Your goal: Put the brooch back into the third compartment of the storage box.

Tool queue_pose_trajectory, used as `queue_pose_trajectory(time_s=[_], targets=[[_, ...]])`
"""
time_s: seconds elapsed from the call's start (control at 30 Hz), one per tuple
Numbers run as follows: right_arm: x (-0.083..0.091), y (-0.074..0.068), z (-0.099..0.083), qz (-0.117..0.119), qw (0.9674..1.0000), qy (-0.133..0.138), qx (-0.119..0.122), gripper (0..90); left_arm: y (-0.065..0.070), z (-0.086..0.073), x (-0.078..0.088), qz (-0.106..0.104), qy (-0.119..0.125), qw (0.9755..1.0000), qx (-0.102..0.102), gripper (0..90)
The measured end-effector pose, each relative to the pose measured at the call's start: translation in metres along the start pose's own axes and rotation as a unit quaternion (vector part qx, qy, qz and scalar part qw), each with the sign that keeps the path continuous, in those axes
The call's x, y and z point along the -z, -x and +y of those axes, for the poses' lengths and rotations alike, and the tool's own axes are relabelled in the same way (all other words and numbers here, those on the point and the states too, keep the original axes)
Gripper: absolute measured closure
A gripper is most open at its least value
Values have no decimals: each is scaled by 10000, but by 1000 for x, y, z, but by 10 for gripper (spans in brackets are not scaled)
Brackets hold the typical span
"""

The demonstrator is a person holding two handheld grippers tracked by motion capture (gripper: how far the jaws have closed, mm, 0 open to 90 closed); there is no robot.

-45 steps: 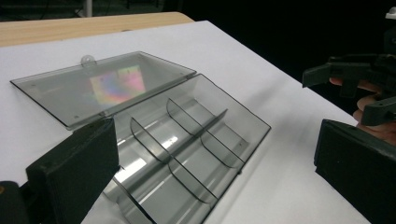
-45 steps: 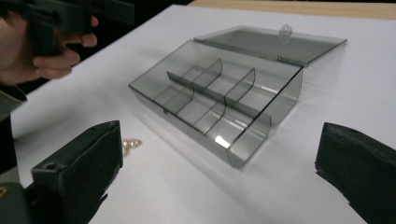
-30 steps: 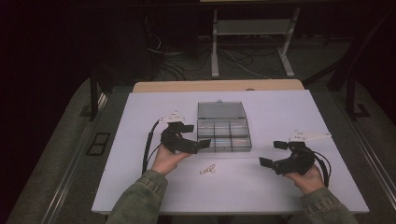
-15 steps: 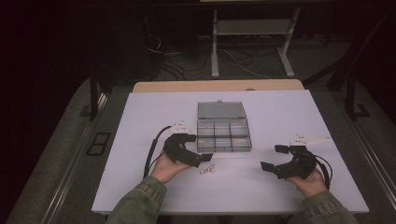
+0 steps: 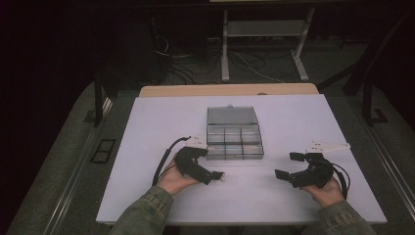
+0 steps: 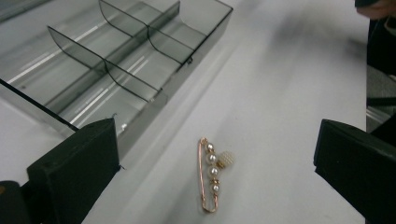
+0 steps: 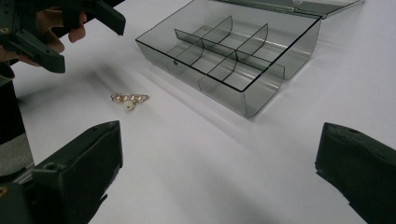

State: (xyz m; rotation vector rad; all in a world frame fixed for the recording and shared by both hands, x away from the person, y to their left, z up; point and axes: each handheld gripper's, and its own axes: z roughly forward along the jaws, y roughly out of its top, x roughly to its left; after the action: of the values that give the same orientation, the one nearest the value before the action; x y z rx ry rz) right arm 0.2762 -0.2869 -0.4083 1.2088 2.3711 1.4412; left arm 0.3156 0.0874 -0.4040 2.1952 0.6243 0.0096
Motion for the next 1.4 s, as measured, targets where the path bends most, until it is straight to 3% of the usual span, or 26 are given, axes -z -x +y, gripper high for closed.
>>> queue_pose_trajectory(time_s=[0.27,0.47,0.83,1.03,1.23,1.3,1.4], targets=[[-2,0,-1,7,10000,-36,16,5,4,-2,-10,-141,-335,9992,-188,134],[-3,-1,-1,26,10000,-74,34,5,6,-6,-18,93,-494,9977,-445,198],[-5,-1,-2,21,9999,-117,87,5,5,-16,-29,291,-584,9964,-548,355],[-5,-2,-2,14,9999,-139,92,5,4,-21,-32,270,-584,9965,-539,520],[-6,-2,-2,23,9998,-170,88,5,8,-22,-35,326,-654,9949,-698,613],[-6,-2,-2,14,9998,-154,111,5,10,-23,-36,420,-686,9932,-840,643],[-6,-2,-2,-2,9998,-153,126,5,10,-22,-36,400,-684,9933,-837,722]])
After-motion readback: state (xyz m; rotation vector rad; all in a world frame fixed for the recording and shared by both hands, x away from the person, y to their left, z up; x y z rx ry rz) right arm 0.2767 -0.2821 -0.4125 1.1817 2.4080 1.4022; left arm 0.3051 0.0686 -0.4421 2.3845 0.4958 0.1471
